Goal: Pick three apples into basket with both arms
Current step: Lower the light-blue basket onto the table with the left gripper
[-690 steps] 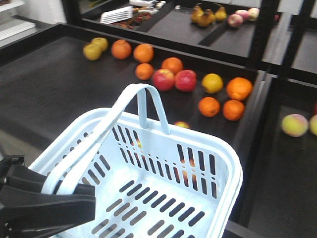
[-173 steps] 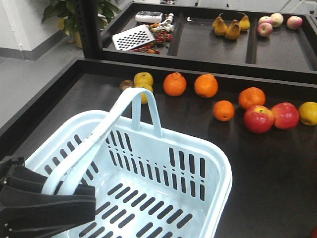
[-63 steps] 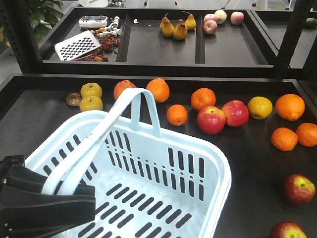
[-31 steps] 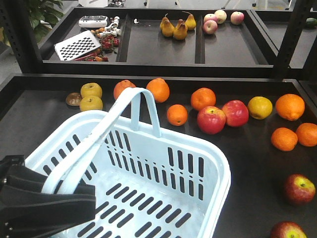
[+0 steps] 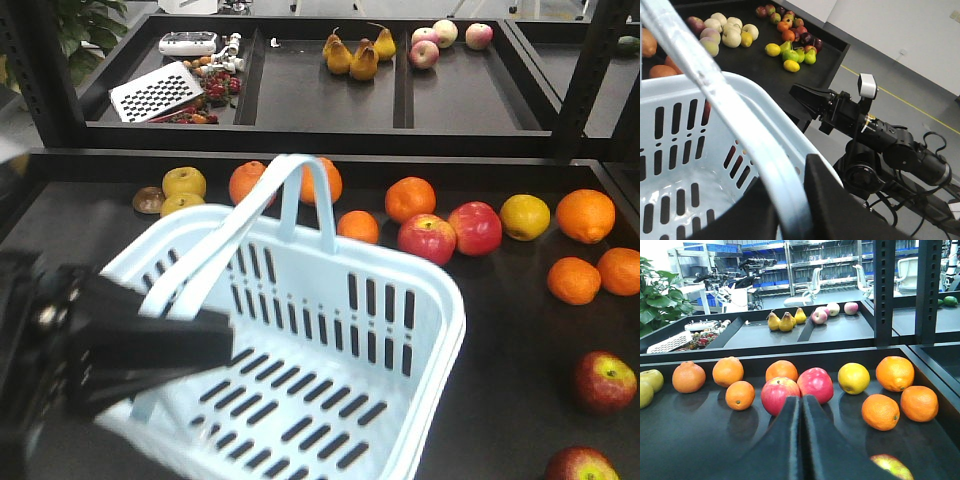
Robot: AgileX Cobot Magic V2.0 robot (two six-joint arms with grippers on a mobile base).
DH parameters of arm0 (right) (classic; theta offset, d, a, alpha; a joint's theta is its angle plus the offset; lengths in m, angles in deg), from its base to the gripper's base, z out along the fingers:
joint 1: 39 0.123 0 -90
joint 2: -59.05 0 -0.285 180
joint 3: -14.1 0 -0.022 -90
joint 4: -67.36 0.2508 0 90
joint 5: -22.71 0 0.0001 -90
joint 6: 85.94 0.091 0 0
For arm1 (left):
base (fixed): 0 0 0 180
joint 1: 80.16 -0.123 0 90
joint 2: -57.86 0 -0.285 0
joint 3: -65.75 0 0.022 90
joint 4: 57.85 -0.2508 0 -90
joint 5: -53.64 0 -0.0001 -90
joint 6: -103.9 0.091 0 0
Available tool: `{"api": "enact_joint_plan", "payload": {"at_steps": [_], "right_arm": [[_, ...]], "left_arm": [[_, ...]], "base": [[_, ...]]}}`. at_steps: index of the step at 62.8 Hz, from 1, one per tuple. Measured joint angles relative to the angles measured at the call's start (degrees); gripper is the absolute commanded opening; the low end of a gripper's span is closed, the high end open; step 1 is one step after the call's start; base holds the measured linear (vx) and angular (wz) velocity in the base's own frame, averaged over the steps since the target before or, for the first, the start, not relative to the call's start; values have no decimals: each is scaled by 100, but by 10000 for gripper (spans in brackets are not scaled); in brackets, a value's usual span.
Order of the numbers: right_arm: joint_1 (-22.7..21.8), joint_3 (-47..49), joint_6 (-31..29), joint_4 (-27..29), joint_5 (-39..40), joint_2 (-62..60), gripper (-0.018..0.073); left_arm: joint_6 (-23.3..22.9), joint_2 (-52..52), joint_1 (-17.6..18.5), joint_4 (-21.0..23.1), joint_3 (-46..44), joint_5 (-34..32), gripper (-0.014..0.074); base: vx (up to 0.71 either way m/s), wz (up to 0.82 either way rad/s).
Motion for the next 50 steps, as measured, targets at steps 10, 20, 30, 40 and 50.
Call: {"api": "enact_joint_plan", "payload": {"at_steps": [10,20,30,40,50], "right_arm": [[0,0,0,0,0,0,-8],[0,0,0,0,0,0,-8],[0,0,0,0,0,0,-8],[0,0,0,0,0,0,-8],[0,0,0,0,0,0,-8]], "left_arm": [[416,1129,0,0,-846,-400,-6],[910,2286,4,0,-1750,-861,-6],[1205,3459,11,0,-2628,-933,-6],[1263,4430,24,0,-3426,-921,-3],[1267,5212,171,0,-4066,-855,1]], "base": [[0,0],[0,0],[0,0],[0,0],[0,0]]}}
